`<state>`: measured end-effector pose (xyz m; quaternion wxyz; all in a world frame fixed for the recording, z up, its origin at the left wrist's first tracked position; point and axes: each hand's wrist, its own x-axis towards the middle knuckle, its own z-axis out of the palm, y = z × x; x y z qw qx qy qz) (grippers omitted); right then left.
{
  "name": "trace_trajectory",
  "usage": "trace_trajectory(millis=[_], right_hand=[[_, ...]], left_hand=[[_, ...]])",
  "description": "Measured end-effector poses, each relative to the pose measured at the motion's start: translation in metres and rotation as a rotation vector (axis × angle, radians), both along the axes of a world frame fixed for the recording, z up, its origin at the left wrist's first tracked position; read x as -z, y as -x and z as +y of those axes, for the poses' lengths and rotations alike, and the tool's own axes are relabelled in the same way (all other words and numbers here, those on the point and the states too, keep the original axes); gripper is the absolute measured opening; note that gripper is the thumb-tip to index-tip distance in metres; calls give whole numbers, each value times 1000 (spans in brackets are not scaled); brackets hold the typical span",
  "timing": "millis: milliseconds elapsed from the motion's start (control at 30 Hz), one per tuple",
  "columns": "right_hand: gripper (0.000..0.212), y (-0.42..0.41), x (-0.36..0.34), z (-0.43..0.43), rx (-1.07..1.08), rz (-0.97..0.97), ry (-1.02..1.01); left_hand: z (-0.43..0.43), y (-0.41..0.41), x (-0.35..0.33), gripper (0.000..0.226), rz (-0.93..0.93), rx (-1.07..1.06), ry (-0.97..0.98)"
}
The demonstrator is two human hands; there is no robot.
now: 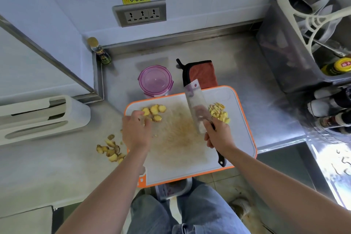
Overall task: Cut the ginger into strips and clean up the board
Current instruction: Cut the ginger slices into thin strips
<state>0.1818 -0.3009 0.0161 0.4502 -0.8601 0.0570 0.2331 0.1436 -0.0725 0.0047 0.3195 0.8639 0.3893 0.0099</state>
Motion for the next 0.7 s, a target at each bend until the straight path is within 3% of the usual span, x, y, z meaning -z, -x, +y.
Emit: trace_trajectory(millis=[200, 300, 367, 533, 700], right_hand=[[16, -1, 8, 20, 54, -15, 45], [35, 0, 1, 25, 63, -87, 40], [37, 0, -1, 26, 58, -97, 58], [23, -2, 7, 24, 49, -48, 129], [38, -1, 1, 26, 66, -104, 84]], left_hand=[[2, -31, 8, 34, 39, 166, -122], [5, -40, 15, 35, 82, 239, -191], [6, -41, 17, 32, 100, 265, -212], [3, -44, 12, 21, 32, 250, -185], [7, -42, 12, 18, -46, 266, -130]])
